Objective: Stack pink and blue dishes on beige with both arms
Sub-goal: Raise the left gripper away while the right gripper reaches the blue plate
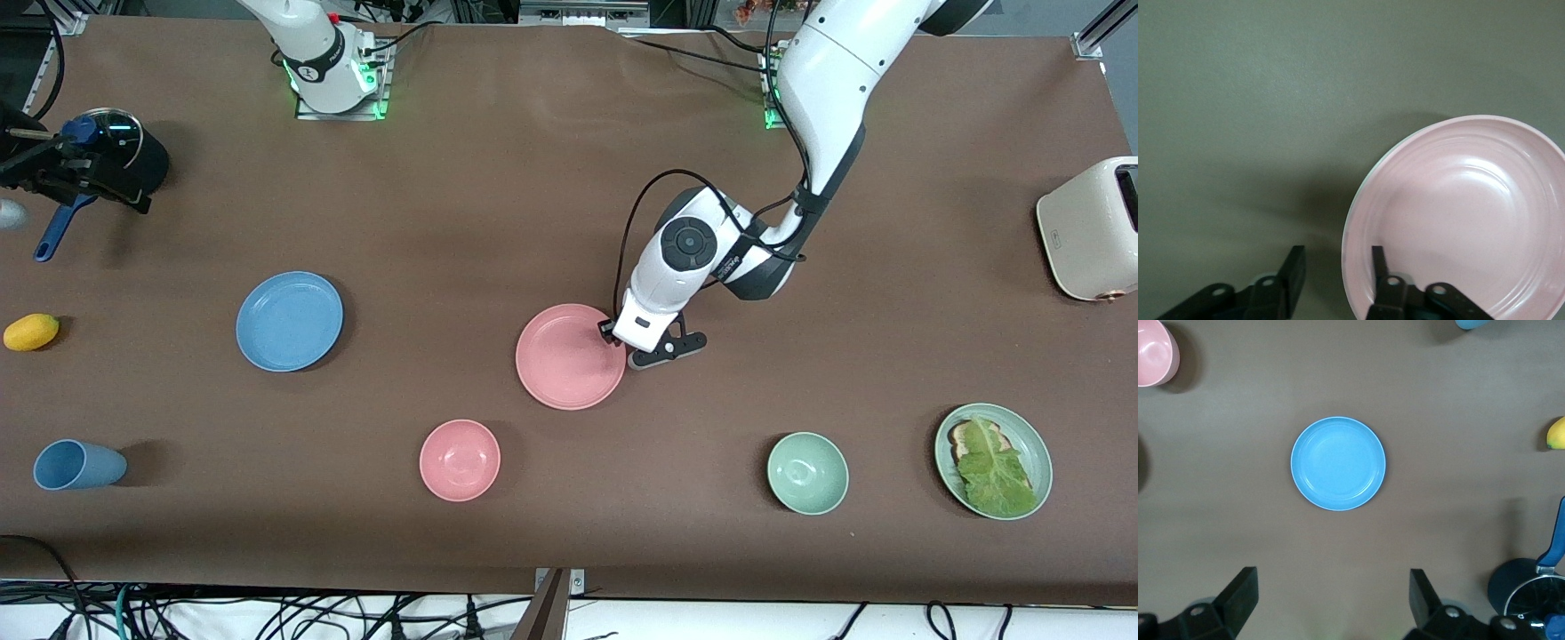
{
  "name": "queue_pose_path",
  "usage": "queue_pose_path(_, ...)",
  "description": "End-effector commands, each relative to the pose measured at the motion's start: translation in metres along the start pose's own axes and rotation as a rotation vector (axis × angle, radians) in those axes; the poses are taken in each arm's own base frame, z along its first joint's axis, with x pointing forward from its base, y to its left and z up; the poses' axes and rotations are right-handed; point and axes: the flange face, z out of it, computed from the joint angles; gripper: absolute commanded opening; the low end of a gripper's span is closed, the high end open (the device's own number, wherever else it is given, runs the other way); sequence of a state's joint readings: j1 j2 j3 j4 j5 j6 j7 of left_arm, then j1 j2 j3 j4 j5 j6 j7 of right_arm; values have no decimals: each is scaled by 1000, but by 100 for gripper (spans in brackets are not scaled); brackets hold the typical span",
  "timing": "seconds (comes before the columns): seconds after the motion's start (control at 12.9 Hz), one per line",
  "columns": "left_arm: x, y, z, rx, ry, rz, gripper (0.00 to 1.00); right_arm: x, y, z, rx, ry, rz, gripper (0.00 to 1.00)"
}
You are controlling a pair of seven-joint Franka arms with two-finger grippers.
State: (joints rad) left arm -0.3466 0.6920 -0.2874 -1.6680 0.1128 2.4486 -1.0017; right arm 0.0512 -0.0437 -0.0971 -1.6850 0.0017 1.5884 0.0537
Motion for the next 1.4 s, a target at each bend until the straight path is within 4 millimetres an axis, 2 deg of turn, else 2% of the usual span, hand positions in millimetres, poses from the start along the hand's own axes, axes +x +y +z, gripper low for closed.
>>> queue_pose_path(0.0, 9, -4, -14, 5, 39, 51, 71, -4, -2, -8, 3, 2, 3, 100)
queue_pose_path(0.23, 49, -31, -55, 34, 49, 154, 85, 0, 0, -2, 12, -3, 19, 100)
queue_pose_path(0.39, 64, -45, -78, 45, 36, 208, 90, 8, 6, 18, 10, -38, 31, 100)
queue_pose_path(0.54, 81, -62, -90, 23, 12, 253, 93, 24, 30, 58, 3, -117, 59, 100)
queue_pose_path(0.62, 90, -71, -99, 25, 17, 280, 93, 30, 32, 81, -3, -170, 61, 100)
queue_pose_path(0.7, 96, -83, -101, 45, -7, 313, 95, 33, 40, 95, 0, -177, 77, 100)
queue_pose_path(0.78, 105, -95, -112, 54, -13, 347, 96, 38, 45, 111, 3, -175, 82, 100)
queue_pose_path(0.86, 113, -107, -121, 62, -22, 374, 96, 40, 47, 128, 3, -170, 68, 100)
queue_pose_path(1.01, 128, -129, -131, 66, -36, 423, 98, 41, 69, 175, 8, -134, 14, 100)
queue_pose_path(1.24, 155, -170, -145, 65, -48, 489, 98, 34, 92, 249, 108, -82, -18, 100)
queue_pose_path(1.32, 164, -185, -149, 61, -56, 522, 98, 36, 99, 266, 125, -62, -47, 100)
